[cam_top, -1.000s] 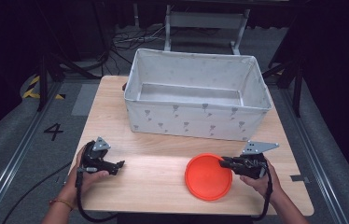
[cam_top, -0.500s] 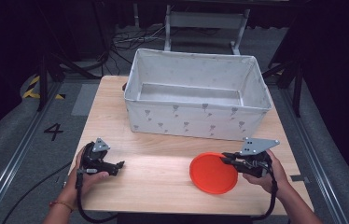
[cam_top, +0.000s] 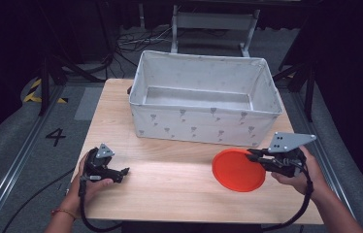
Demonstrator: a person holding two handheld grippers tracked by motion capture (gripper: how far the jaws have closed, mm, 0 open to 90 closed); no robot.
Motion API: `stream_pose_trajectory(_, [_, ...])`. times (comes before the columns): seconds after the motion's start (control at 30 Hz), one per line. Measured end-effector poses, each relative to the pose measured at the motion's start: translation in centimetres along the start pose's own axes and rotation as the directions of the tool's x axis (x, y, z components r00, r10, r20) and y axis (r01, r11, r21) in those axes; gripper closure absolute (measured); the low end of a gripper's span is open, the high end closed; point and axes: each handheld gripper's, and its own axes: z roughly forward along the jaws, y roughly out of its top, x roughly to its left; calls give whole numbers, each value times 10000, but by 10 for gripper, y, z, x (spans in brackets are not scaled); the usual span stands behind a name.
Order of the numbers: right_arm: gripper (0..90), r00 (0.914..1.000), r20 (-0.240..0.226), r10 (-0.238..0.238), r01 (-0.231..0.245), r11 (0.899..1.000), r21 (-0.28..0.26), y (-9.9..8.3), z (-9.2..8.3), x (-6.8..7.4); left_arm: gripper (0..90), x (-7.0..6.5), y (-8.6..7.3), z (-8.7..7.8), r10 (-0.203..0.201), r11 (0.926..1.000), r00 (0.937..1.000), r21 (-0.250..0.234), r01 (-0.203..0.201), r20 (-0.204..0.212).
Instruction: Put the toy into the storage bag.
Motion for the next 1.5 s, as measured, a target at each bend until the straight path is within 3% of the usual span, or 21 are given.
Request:
stream_pose_trajectory(0.3, [821,9997,222,-36,38,10000,-85,12,-28,-16,6,0,0,0,8,10000,10000,-34,-8,-25])
stream_pose_trajectory(0.63, [821,9986,349,-405,414,9988,-254,34,-55,-26,6,0,0,0,10,10000,10000,-35,-10,-26])
stream_pose_trajectory(1.2, [821,9914,1264,-344,423,9973,-603,72,-84,-46,6,-1,-1,-1,-51,10000,10000,-22,51,-40])
stream_pose_trajectory(1.4, [821,9819,1872,-296,460,9954,-842,90,-99,-62,6,-1,-1,-1,-48,10000,10000,-21,48,-40])
stream_pose_trajectory(1.5, [822,9804,1951,-263,429,9958,-809,94,-99,-68,6,-1,-1,0,-88,10000,10000,-31,88,-31])
